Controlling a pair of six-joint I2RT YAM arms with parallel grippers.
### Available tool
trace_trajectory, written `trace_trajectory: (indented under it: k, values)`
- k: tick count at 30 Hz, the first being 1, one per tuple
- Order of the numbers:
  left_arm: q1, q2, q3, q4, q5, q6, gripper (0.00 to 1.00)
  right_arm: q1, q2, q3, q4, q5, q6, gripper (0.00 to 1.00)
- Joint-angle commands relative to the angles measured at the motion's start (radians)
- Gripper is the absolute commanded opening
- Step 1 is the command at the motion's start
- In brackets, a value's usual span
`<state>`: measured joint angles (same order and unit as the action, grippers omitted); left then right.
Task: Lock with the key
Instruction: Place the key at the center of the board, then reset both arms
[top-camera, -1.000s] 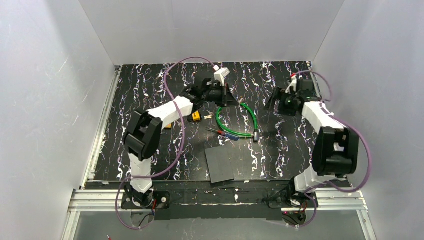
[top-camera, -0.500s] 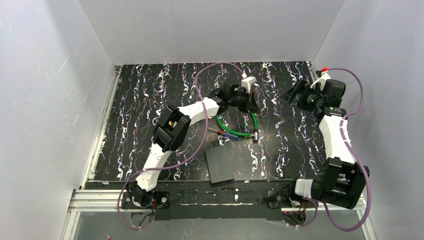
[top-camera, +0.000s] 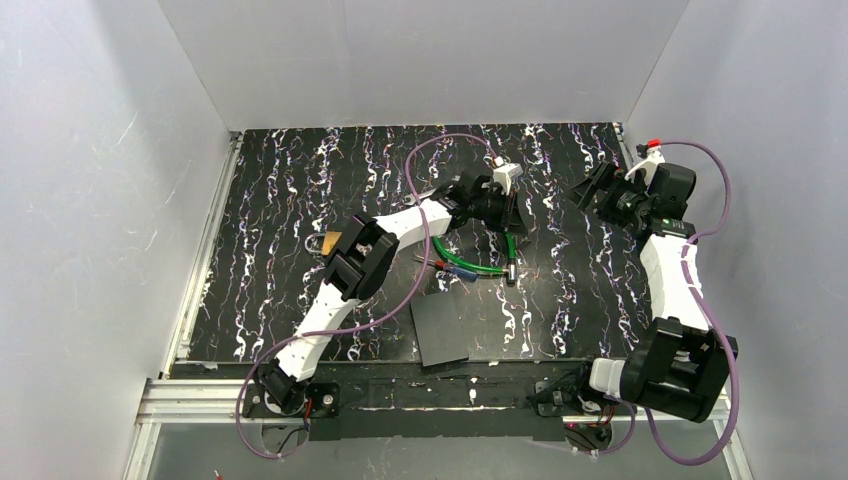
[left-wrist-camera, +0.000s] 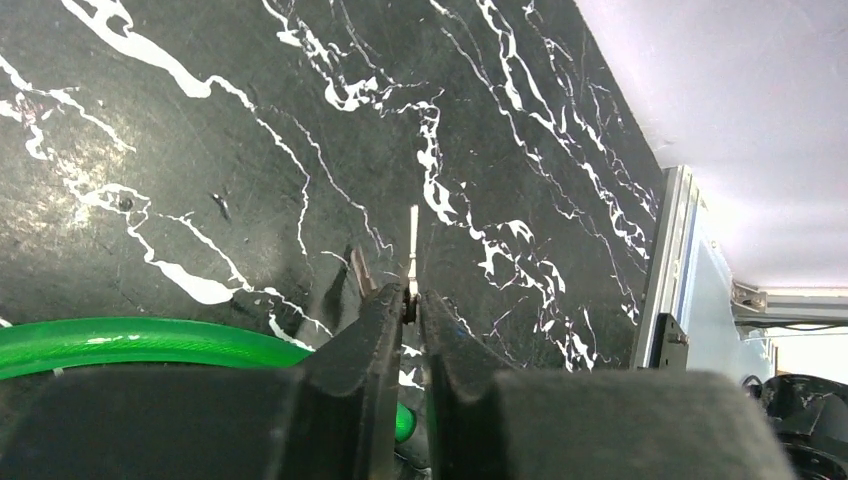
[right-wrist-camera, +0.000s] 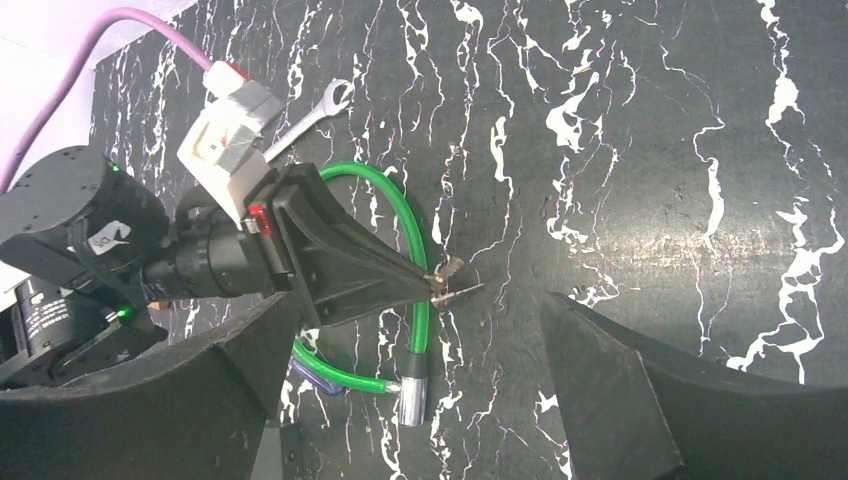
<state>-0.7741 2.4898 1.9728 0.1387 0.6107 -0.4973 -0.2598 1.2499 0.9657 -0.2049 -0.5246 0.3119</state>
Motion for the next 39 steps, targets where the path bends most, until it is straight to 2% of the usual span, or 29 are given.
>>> trace_trajectory:
  k: [1, 4, 8, 12, 17, 24, 29, 31, 33, 39]
  values:
    - [-0.005, 0.004, 0.063, -0.038, 0.006, 0.012, 0.25, -0.007, -0.002, 0.006, 0.046, -0.023, 0.004, 0.98]
    - [-0.007, 0.006, 0.112, -0.099, 0.003, 0.020, 0.41, -0.009, -0.008, 0.005, 0.045, -0.023, 0.003, 0.98]
    - [-0.006, -0.075, 0.114, -0.149, -0.004, 0.049, 0.50, -0.010, -0.013, 0.033, 0.013, -0.026, -0.014, 0.98]
    - [0.010, -0.198, 0.103, -0.302, -0.017, 0.130, 0.61, -0.011, -0.013, 0.080, -0.032, -0.058, -0.041, 0.98]
    - [0.083, -0.373, 0.034, -0.508, 0.033, 0.201, 0.97, -0.010, 0.015, 0.130, -0.101, -0.127, -0.111, 0.98]
    - [0.261, -0.580, -0.055, -0.800, 0.088, 0.278, 0.98, 0.031, 0.089, 0.219, -0.222, -0.114, -0.247, 0.98]
    - [0.452, -0.754, -0.207, -0.961, 0.142, 0.405, 0.98, 0.202, 0.164, 0.266, -0.288, 0.036, -0.358, 0.99]
    - [0.529, -0.837, -0.292, -0.992, 0.107, 0.468, 0.98, 0.253, 0.186, 0.257, -0.292, 0.088, -0.387, 0.98]
    - [0.591, -0.908, -0.363, -1.028, 0.014, 0.537, 0.98, 0.291, 0.200, 0.231, -0.284, 0.112, -0.422, 0.98]
    - [0.708, -1.083, -0.651, -1.043, -0.139, 0.676, 0.98, 0.306, 0.172, 0.057, -0.239, 0.172, -0.509, 0.98]
